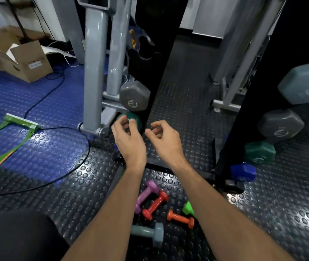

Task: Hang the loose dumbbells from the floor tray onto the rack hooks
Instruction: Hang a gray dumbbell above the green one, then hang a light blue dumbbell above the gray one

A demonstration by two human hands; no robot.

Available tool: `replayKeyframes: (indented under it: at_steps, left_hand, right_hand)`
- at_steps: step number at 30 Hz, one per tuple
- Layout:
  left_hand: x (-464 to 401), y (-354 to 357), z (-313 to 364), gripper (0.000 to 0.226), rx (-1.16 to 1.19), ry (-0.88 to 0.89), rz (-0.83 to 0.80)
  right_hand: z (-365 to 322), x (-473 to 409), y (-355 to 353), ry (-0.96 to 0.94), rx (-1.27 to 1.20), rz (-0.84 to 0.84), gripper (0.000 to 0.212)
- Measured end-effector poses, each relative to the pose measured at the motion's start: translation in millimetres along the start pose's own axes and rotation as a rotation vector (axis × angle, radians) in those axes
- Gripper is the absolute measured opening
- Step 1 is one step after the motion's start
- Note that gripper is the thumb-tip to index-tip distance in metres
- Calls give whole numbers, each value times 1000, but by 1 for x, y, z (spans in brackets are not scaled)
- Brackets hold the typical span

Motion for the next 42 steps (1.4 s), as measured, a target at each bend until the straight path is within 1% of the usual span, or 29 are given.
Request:
replayKeyframes:
  at_steps: [2, 4, 7, 10, 12, 14, 16, 18, 20, 22, 24, 25, 26, 28, 30, 33, 38, 42]
  left_hand:
    - [7, -6, -19, 13, -11, -34, -31]
    - [14, -14, -43, 11, -67, -97, -120]
    - [30, -32, -83, 10, -211, -252, -313]
    - [51, -55, -126, 15, -403, -455, -452]
    - [66, -69, -154, 20, -542, -537, -544]
    - [78, -81, -171, 21, -658, -585, -623]
    - [87, -90, -180, 14, -712, -610, -686]
    - [93, -98, -190, 15, -733, -646, -737]
    - [97, -102, -195, 16, -753, -643, -744]
    - [97, -102, -199, 15, -771, -641, -722]
    - [96, -99, -202, 21, -776, -631, -698]
    - [96, -98, -203, 19, -769, -624, -684]
    - [97, -98, -204, 16, -755, -626, -667]
    - [97, -100, -206, 13, -731, -608, -622]
    - [96, -102, -206, 16, -734, -594, -581]
    - [96, -102, -208, 18, -753, -579, -575]
    - [95, -103, -211, 20, -747, -616, -563]
    - [101, -105, -211, 23, -773, -635, -555]
  right_hand:
    - [21, 3, 8, 55, 46, -35, 23]
    - [47, 10, 15, 131, 113, -103, 23]
    - [91, 30, 27, 271, 220, -250, 26]
    - [135, 51, 45, 363, 360, -381, 25]
    - [159, 66, 55, 382, 437, -463, 25]
    - [182, 81, 66, 417, 476, -546, 26]
    - [205, 96, 74, 443, 506, -617, 30]
    - [228, 110, 80, 454, 556, -675, 44]
    - [248, 124, 82, 446, 624, -721, 62]
    - [263, 134, 83, 420, 637, -755, 76]
    - [276, 140, 85, 355, 664, -798, 93]
    - [281, 142, 86, 318, 695, -828, 101]
    - [285, 145, 87, 295, 723, -854, 107]
    - [288, 151, 91, 273, 769, -891, 113]
    - [289, 155, 96, 242, 813, -907, 112]
    - [291, 155, 102, 188, 840, -895, 97]
    - [286, 143, 97, 132, 804, -890, 88]
    - [265, 121, 79, 101, 689, -847, 76]
Point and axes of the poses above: each hand's wrist, its own x-axis away from the middle knuckle, its own y-axis out of the palm, z = x × y, the point moved 1 cm from there along -x, towards the middle knuckle, and after that the axes turned 6 degrees about y, right-handed, at the moved point
